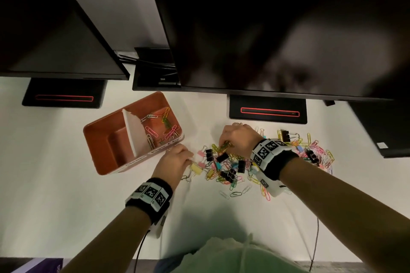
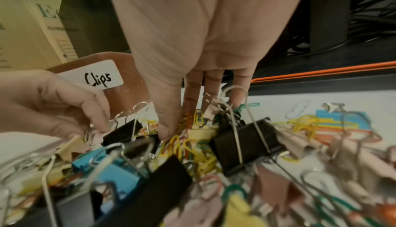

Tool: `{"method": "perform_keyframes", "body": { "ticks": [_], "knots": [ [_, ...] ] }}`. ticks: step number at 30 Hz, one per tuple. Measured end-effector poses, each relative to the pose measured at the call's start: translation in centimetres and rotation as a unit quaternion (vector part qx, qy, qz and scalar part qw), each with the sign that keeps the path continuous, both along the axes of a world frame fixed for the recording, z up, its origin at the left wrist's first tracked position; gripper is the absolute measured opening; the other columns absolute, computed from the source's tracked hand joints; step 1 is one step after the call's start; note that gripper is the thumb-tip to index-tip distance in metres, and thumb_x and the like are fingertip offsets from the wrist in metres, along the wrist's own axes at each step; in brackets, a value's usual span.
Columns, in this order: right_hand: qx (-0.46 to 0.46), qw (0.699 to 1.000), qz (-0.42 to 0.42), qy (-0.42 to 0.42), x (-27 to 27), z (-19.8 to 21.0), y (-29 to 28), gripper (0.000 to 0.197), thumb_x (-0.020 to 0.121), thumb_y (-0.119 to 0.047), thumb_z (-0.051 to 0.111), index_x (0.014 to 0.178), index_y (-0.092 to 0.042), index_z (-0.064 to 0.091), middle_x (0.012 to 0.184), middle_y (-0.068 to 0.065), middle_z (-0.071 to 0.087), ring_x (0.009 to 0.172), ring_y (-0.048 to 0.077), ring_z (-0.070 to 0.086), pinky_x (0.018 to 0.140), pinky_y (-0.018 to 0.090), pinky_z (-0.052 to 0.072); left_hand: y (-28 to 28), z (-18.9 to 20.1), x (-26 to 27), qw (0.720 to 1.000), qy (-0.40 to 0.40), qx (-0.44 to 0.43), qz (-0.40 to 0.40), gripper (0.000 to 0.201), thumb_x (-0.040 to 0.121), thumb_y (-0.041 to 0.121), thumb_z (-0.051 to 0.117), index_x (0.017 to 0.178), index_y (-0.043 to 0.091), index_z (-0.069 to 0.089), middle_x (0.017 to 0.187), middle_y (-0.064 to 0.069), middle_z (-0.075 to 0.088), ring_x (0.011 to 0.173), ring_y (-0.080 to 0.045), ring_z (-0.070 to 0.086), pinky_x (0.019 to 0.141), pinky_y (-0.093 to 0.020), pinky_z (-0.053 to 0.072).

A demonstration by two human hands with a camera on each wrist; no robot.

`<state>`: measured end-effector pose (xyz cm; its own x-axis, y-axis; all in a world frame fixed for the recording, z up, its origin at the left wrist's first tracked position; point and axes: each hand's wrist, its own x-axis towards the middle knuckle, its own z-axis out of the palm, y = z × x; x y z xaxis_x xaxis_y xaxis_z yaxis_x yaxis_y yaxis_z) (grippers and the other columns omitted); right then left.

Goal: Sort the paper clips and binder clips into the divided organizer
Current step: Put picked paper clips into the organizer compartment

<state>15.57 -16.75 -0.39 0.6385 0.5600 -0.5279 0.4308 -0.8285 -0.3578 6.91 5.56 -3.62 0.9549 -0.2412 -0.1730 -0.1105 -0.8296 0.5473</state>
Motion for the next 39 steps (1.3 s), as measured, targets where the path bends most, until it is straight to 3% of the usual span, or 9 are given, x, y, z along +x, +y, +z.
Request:
{"method": "perform_keyframes", "body": {
  "ticks": [3,8,11,16,20,25,30,33,39],
  "knots": [
    [-0.005,1.000,-0.009,0.010,0.2,0.0,0.1,0.016,0.087,-0.027,0.060,0.102,-0.025,0.065,0.105,-0.004,0.063,0.105,0.019,0.049,0.092,0.034,0.038,0.1,-0.1,-0.1,1.000,0.009,0.010,0.007,0.007,0.077,0.005,0.067,0.084,0.007,0.066,0.084,-0.009,0.063,0.079,-0.028,0.059,0.071,-0.037,0.050],
    [-0.001,1.000,-0.028,0.015,0.4,0.0,0.0,0.018,0.089,-0.029,0.057,0.103,-0.022,0.066,0.104,-0.002,0.065,0.104,0.019,0.050,0.090,0.032,0.036,-0.2,-0.1,0.1,0.998,0.041,0.028,0.032,0.004,0.083,0.006,0.061,0.084,0.003,0.064,0.085,-0.014,0.061,0.081,-0.034,0.056,0.071,-0.037,0.045],
    [0.029,0.998,-0.055,0.006,0.2,0.5,-0.5,0.020,0.089,-0.027,0.057,0.105,-0.020,0.066,0.105,0.000,0.064,0.102,0.020,0.054,0.091,0.031,0.039,0.1,1.0,-0.3,0.999,0.024,-0.011,0.043,0.002,0.083,0.007,0.061,0.084,0.005,0.062,0.084,-0.010,0.060,0.078,-0.028,0.054,0.069,-0.037,0.047],
    [0.096,0.992,-0.080,-0.005,0.2,2.9,-0.5,0.020,0.089,-0.022,0.059,0.107,-0.017,0.065,0.105,0.003,0.063,0.097,0.019,0.057,0.085,0.027,0.044,0.8,5.7,-0.9,0.994,-0.035,-0.089,0.049,0.003,0.085,0.012,0.063,0.087,0.013,0.062,0.082,0.004,0.056,0.067,-0.006,0.051,0.064,-0.017,0.042],
    [0.157,0.983,-0.073,-0.052,1.0,6.0,2.3,0.018,0.088,-0.025,0.060,0.104,-0.017,0.066,0.100,0.002,0.062,0.091,0.017,0.058,0.081,0.024,0.042,2.5,9.4,0.7,0.984,-0.084,-0.098,0.121,0.005,0.082,0.013,0.065,0.087,0.013,0.065,0.083,0.004,0.058,0.069,0.002,0.053,0.063,-0.003,0.039],
    [0.231,0.966,-0.069,-0.088,2.8,8.0,8.9,0.019,0.085,-0.025,0.064,0.101,-0.015,0.067,0.099,0.004,0.064,0.087,0.013,0.055,0.078,0.021,0.040,5.2,10.3,3.2,0.972,-0.070,-0.049,0.217,0.015,0.081,0.013,0.067,0.096,0.013,0.067,0.092,-0.004,0.061,0.077,-0.012,0.057,0.077,-0.024,0.048],
    [0.254,0.959,-0.118,-0.050,2.7,7.4,10.8,0.036,0.084,-0.029,0.066,0.117,-0.019,0.058,0.102,-0.002,0.061,0.079,0.008,0.051,0.078,0.023,0.042,5.0,10.2,1.8,0.981,-0.111,-0.029,0.153,0.028,0.082,0.012,0.066,0.110,0.011,0.063,0.108,-0.002,0.056,0.098,-0.011,0.052,0.092,-0.024,0.039],
    [0.209,0.963,-0.150,-0.079,2.3,5.4,7.6,0.029,0.087,-0.030,0.062,0.113,-0.021,0.059,0.104,-0.001,0.060,0.078,0.010,0.052,0.082,0.029,0.047,4.2,8.4,-1.1,0.993,-0.069,-0.066,0.074,0.029,0.081,0.015,0.067,0.110,0.017,0.062,0.106,0.003,0.055,0.092,-0.007,0.053,0.085,-0.022,0.044],
    [-0.014,0.989,-0.142,0.035,0.9,1.4,3.3,0.046,0.083,-0.035,0.065,0.124,-0.019,0.050,0.123,0.004,0.052,0.110,0.022,0.054,0.094,0.036,0.047,2.6,1.9,-4.2,0.997,0.078,-0.017,0.007,0.052,0.079,0.021,0.068,0.127,0.019,0.049,0.126,-0.002,0.048,0.115,-0.017,0.047,0.101,-0.026,0.037]
  ]
}}
